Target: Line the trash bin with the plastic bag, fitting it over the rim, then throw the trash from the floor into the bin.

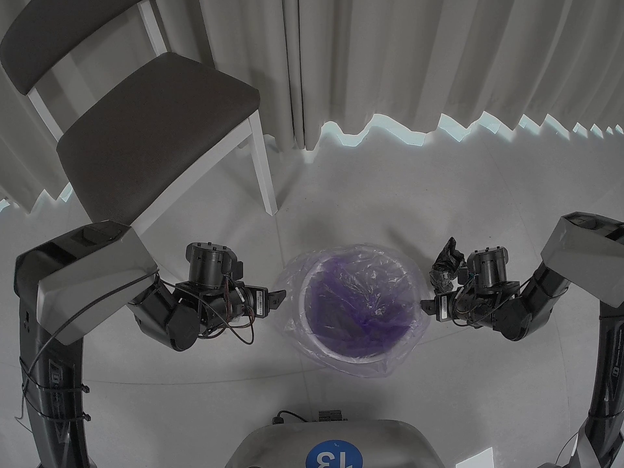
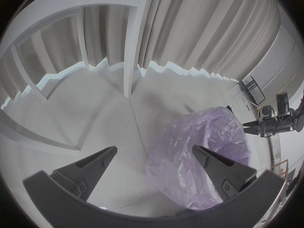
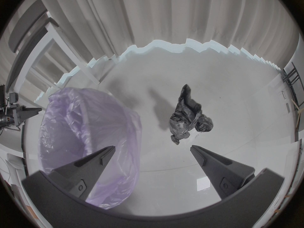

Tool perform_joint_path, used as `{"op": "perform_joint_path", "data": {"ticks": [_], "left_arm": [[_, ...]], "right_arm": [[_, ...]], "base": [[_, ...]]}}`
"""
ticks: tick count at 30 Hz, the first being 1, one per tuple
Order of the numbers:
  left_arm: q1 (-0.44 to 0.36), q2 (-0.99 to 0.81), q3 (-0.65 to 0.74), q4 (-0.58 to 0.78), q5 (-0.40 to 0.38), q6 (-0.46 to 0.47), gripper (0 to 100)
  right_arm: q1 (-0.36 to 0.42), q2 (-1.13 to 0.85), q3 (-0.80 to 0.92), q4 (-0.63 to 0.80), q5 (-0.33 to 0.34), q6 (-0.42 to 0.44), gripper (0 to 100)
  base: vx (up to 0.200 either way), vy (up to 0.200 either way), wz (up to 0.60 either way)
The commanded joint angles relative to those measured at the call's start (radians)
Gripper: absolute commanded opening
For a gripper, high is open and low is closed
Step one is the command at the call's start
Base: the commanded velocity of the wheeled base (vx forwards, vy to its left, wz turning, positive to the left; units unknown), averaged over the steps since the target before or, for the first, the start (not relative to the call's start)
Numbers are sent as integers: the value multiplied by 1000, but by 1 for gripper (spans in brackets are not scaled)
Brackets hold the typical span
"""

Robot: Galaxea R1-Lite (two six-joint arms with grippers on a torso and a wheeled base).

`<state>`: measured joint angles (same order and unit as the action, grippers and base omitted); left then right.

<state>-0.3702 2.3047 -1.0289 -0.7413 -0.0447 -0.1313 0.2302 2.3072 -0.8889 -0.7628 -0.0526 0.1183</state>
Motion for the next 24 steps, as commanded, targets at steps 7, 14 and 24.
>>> {"op": "perform_joint_path", "data": {"ticks": [7,14,24], "left_arm": [[2,113,-66,5,6,1,100],[-3,162,-198,99,8,2,100],[-12,219,-315,169,14,5,100]], "right_arm": [[-2,115,-31,-7,0,0,100],[-23,190,-117,-1,0,-2,100],[-32,259,-248,36,2,-2,100]], "base": [[0,0,0],[0,0,0],[0,0,0]]}}
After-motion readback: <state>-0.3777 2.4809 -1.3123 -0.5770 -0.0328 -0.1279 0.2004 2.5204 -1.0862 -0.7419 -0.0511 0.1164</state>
